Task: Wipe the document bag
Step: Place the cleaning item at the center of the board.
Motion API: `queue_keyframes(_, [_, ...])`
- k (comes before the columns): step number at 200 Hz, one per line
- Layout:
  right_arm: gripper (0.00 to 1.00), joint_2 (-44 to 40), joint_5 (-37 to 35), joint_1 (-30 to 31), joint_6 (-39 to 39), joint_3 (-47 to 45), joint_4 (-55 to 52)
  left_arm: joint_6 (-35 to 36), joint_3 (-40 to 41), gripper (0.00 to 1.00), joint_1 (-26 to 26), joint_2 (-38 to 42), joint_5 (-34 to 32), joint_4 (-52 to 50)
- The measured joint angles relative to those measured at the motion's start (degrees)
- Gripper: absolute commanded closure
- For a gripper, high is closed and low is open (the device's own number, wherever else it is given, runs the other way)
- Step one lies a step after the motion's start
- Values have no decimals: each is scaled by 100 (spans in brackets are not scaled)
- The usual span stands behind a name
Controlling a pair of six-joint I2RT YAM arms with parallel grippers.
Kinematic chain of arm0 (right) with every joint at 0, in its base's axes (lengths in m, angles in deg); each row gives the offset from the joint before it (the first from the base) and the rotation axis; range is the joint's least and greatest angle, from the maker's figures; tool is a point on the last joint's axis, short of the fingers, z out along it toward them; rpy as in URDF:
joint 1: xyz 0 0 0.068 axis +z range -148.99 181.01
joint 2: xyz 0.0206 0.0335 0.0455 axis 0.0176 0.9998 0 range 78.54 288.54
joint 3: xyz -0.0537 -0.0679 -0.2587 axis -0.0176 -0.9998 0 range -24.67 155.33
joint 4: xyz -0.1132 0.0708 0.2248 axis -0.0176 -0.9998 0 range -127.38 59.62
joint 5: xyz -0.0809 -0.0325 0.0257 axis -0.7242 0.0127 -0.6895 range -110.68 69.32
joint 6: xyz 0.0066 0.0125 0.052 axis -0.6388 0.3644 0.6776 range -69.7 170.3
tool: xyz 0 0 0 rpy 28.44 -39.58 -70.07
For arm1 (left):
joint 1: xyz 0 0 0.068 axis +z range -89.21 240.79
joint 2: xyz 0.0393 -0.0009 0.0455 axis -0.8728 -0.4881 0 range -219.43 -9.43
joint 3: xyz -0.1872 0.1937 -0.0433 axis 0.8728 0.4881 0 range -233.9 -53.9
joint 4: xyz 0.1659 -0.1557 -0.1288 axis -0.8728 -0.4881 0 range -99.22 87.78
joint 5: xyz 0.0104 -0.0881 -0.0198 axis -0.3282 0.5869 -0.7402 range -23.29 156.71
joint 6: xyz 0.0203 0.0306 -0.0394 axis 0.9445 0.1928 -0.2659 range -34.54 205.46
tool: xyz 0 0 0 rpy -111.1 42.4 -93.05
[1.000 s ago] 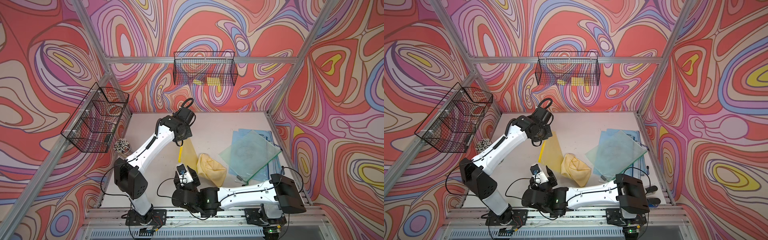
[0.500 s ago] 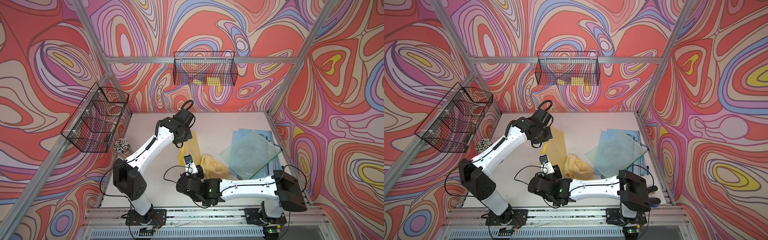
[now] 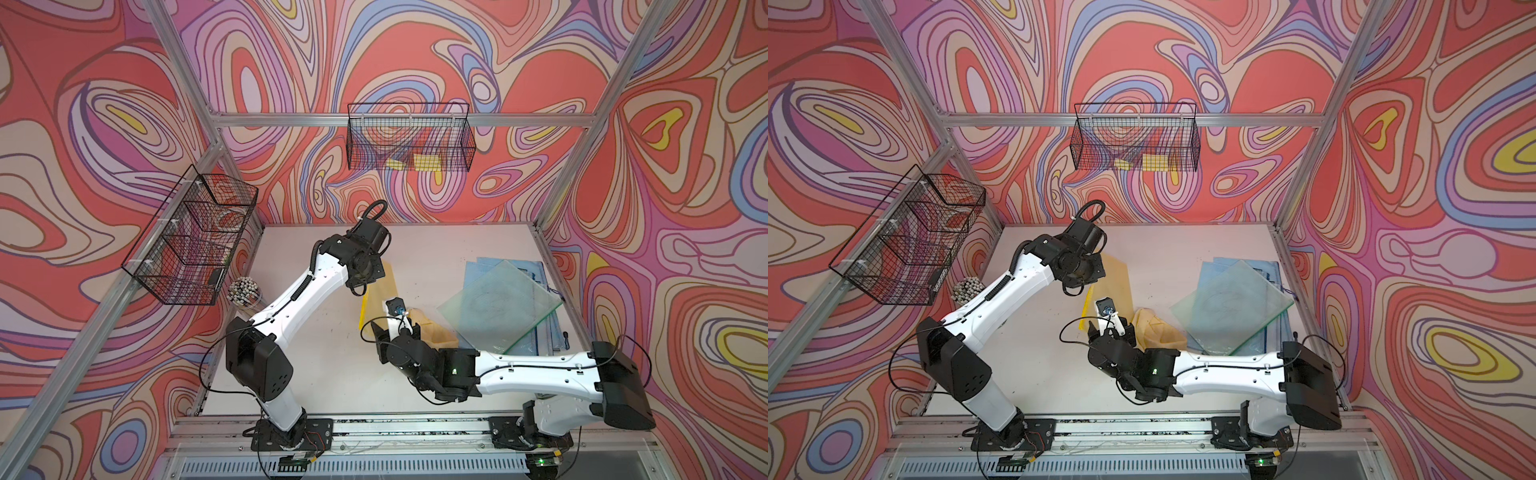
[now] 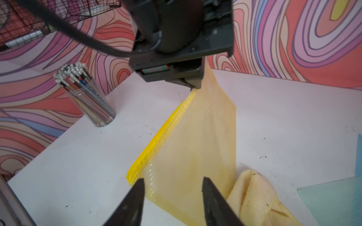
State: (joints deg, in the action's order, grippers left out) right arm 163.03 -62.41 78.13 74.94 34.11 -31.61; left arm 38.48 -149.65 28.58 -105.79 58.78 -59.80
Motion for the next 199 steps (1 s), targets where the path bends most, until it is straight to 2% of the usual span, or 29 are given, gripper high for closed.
queue_keyframes(54, [23,1060,-837,883,-610,63,380,26,-197,100,0,0,-2,-57])
queue_keyframes(94, [23,1432,-1930,852,-413,448,221,44,-278,100,0,0,-2,-83])
queue_keyframes(127, [26,1976,-2435,820,-352,1003,26,44,-278,100,0,0,0,-101])
queue_keyframes(136, [31,2105,-2524,807,-275,1139,-122,44,-275,100,0,0,0,-101])
queue_keyframes(153, [48,2227,-2662,721,37,1346,-566,44,-262,100,0,0,4,-98])
queue_keyframes(184, [67,2175,-2629,411,435,1329,-822,44,-151,100,0,7,4,-94])
queue_keyframes(199, [84,2111,-2570,267,424,1217,-772,44,-103,100,0,7,11,-94])
